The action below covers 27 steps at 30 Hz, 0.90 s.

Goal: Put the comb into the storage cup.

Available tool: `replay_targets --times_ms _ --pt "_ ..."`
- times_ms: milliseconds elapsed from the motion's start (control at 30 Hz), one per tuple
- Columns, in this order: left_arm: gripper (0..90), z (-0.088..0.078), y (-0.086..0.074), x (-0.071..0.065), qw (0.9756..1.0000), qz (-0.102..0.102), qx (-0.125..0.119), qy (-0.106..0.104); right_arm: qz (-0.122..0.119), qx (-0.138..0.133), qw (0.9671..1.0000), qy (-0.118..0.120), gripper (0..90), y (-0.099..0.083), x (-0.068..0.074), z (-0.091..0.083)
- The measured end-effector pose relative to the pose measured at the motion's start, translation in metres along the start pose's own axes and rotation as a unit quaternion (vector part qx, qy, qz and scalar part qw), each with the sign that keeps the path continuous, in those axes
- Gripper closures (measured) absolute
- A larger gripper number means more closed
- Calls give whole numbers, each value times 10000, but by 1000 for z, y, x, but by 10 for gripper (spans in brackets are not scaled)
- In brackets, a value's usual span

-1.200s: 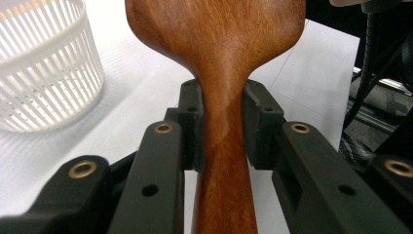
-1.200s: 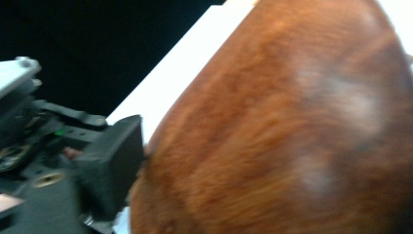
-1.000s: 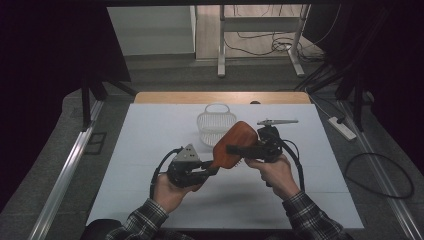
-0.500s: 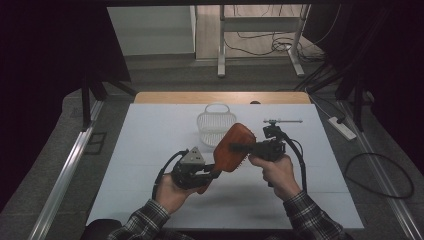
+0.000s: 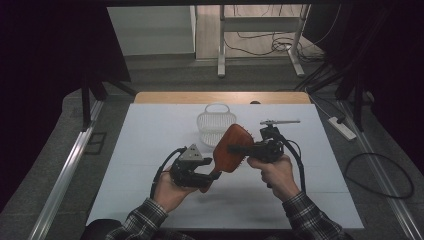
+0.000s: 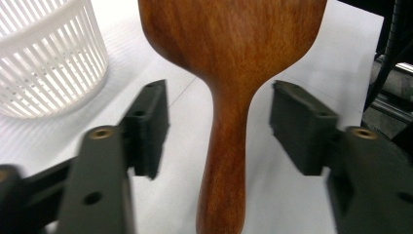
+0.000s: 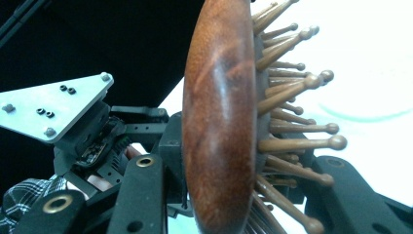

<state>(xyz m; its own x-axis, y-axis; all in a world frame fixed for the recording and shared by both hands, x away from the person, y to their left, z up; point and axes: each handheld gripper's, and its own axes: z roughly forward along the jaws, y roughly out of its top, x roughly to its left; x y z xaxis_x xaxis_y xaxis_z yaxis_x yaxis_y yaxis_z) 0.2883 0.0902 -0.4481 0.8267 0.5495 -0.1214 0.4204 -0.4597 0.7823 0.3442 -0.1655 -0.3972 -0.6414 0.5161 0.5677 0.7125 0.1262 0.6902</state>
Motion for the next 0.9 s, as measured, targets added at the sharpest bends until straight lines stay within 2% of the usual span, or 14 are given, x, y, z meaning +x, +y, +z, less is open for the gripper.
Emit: replay_targets --times_ms 33,133,267,367,433,533,633,767,900 --pt "368 0 0 1 10000 -10 17 -2 0 0 10000 0 572 0 0 0" --pt "257 -1 -1 3 9999 -63 92 31 -34 -23 10000 -20 572 2 1 -1" --pt "129 -3 -4 7 9997 -130 188 -97 -47 -86 9999 -60 571 4 1 -5" --pt "83 -7 -6 10 9994 -222 230 -126 -37 -132 9999 -74 571 6 0 -7" --pt "64 -10 -8 12 9994 -206 276 -93 -21 -183 9998 -60 571 8 0 -8" --pt "34 -13 -12 14 9989 -284 299 -214 -45 -221 9997 -84 571 11 1 -10" --pt "4 -16 -15 15 9989 -294 294 -223 -57 -249 9996 -72 570 14 1 -11" --pt "0 -21 -21 16 9993 -229 269 -131 -99 -308 9994 -89 570 18 2 -14" --pt "0 -27 -27 17 9992 -253 249 -188 -100 -360 9992 -104 569 21 3 -16"
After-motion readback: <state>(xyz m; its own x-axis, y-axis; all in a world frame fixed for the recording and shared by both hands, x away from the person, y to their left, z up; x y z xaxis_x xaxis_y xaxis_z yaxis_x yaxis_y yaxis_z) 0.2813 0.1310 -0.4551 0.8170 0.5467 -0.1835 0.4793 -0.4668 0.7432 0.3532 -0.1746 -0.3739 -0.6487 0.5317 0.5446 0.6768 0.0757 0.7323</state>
